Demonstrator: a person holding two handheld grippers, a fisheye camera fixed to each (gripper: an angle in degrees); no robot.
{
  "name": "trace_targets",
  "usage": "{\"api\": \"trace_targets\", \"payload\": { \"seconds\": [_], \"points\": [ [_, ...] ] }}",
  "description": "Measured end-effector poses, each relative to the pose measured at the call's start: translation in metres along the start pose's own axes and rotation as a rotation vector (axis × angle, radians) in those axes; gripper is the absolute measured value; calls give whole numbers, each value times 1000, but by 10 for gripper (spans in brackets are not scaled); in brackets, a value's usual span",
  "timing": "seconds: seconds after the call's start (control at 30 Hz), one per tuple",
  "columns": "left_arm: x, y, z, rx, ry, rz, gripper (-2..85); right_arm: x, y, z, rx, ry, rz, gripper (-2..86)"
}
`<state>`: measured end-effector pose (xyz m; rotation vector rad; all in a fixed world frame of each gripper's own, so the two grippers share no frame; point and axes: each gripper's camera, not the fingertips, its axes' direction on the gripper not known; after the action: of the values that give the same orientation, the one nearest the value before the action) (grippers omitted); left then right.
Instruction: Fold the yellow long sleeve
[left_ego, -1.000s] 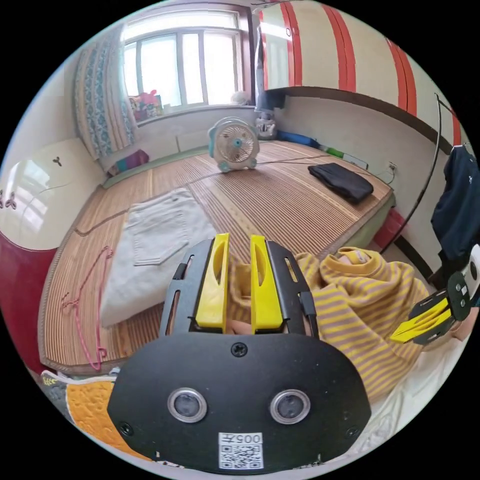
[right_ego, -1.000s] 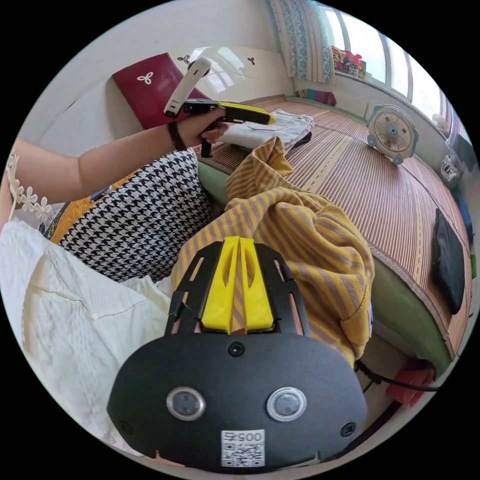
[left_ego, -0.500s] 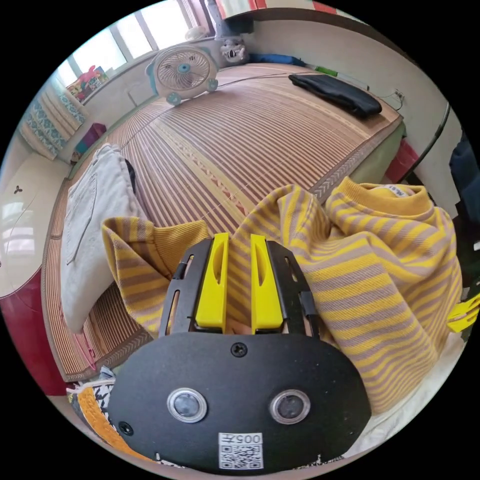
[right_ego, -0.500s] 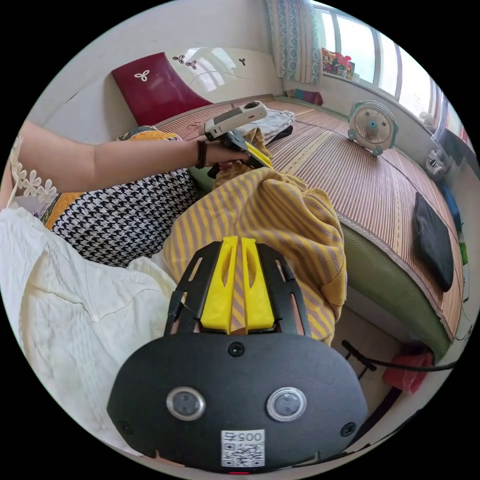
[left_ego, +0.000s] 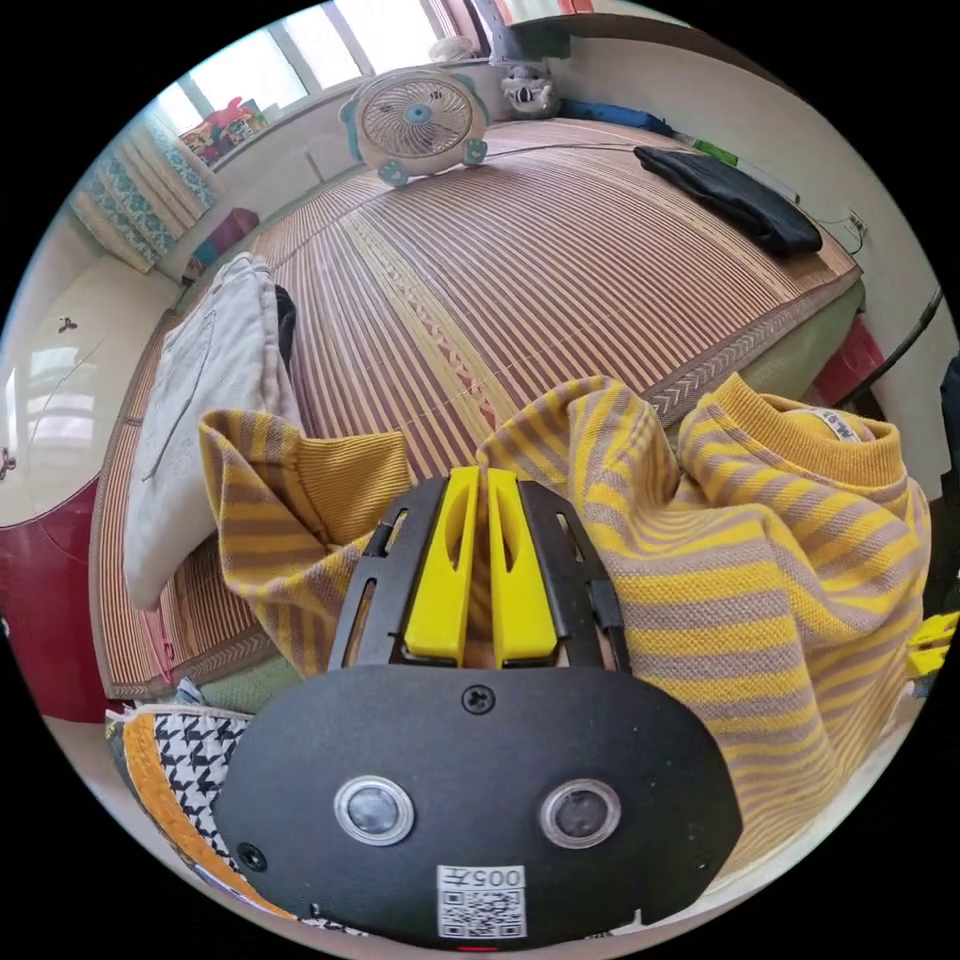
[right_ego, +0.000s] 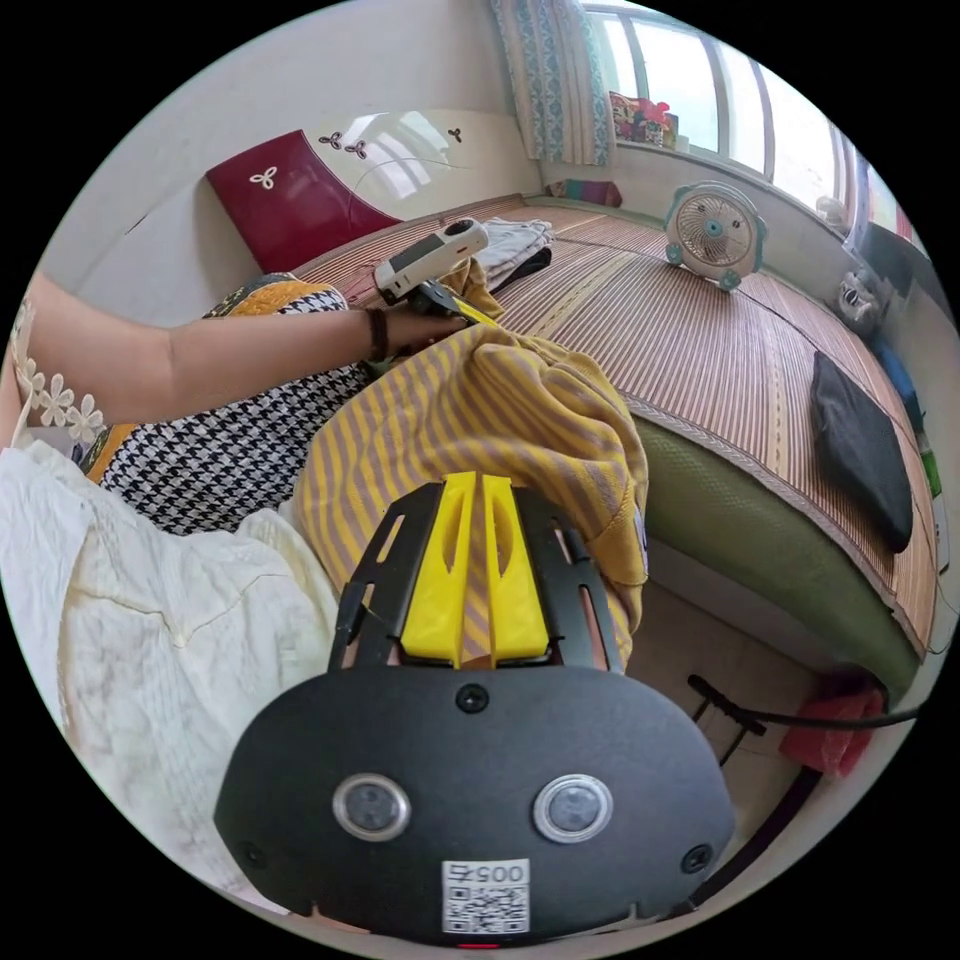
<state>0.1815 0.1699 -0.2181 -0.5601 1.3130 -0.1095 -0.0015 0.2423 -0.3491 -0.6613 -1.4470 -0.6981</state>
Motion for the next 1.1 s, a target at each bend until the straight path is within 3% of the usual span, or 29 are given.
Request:
{"api": "trace_targets", "payload": {
  "seconds": [0.2,0.33,0.53,0.67,0.73,0.87,1.1],
  "points": [
    [-19,59,-94,281,-66,-207,9,49,14,-15,52,58,82,-5],
    [-47,136,-177,492,-227,-433,6,89,7,-19,94,97,158,12],
    [-86,251,-267,716,-346,-726,4,117,-30,12,103,-32,137,47],
    [-84,282,-292,753,-382,-752,4,95,-52,67,-65,-130,118,47],
    [-82,289,-296,765,-384,-765,4,76,-50,66,-18,-58,104,37],
    [-86,296,-290,771,-340,-810,4,47,-40,81,-104,-165,55,-3],
    [-89,301,-287,818,-295,-878,4,81,-48,54,48,-150,49,-5]
  ]
}}
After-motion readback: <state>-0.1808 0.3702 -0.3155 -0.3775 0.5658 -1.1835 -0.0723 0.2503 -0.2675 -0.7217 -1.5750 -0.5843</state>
